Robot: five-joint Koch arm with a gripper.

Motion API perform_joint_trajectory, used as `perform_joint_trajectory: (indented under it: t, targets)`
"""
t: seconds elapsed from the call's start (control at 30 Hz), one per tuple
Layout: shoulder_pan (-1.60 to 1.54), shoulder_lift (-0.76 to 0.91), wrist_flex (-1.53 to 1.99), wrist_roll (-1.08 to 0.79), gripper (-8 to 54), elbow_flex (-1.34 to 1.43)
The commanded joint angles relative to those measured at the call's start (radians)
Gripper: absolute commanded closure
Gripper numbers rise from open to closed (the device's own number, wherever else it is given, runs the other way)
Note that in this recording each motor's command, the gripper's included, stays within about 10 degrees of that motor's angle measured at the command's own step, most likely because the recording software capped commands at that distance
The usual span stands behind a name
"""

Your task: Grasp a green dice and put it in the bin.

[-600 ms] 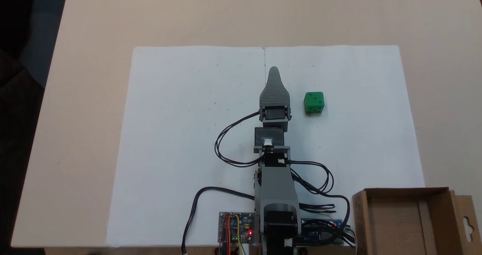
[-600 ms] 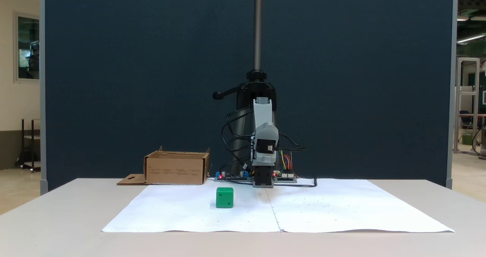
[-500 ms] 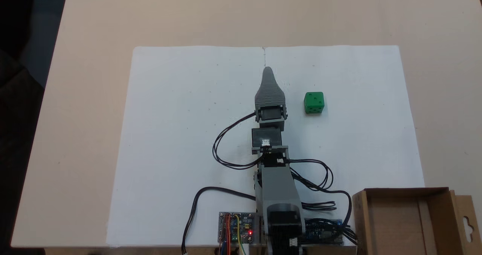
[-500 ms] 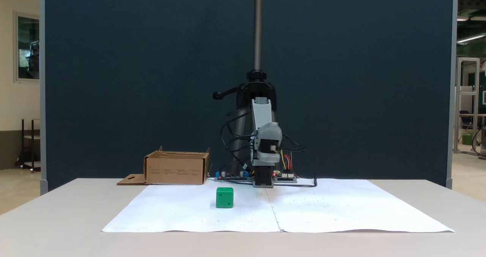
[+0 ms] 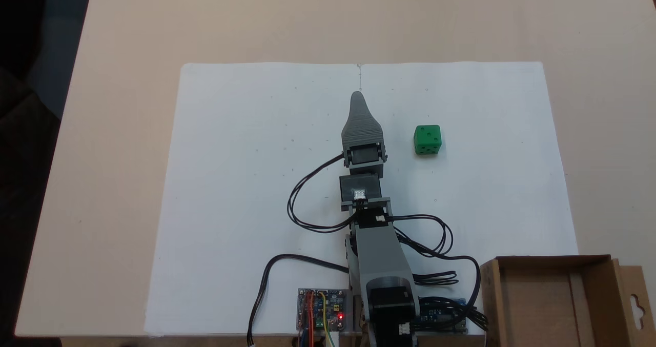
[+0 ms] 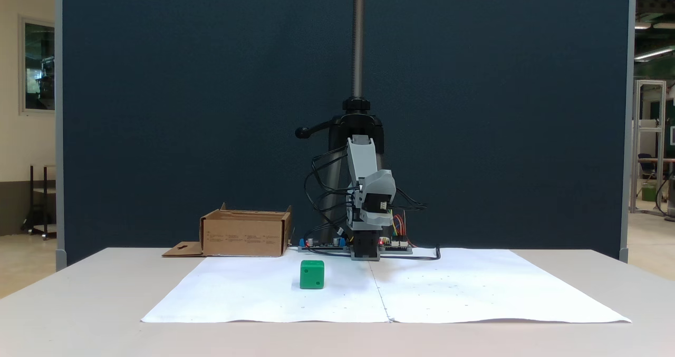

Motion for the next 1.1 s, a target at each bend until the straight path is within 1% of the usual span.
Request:
perform_joint_trajectory:
  t: [0.0, 0.4, 0.67, 0.77, 1.07]
  targets:
    - [-0.015, 0.112, -0.066, -0.066, 2.4, 0.075]
    - [-0.02, 0.112, -0.064, -0.071, 2.5, 0.074]
    - [0.041, 0.112, -0.06, -0.072, 2.5, 0.075]
    - [0.117, 0.11, -0.035, -0.072, 2.4, 0.075]
    - [0.13, 0.11, 0.058, -0.074, 2.5, 0.032]
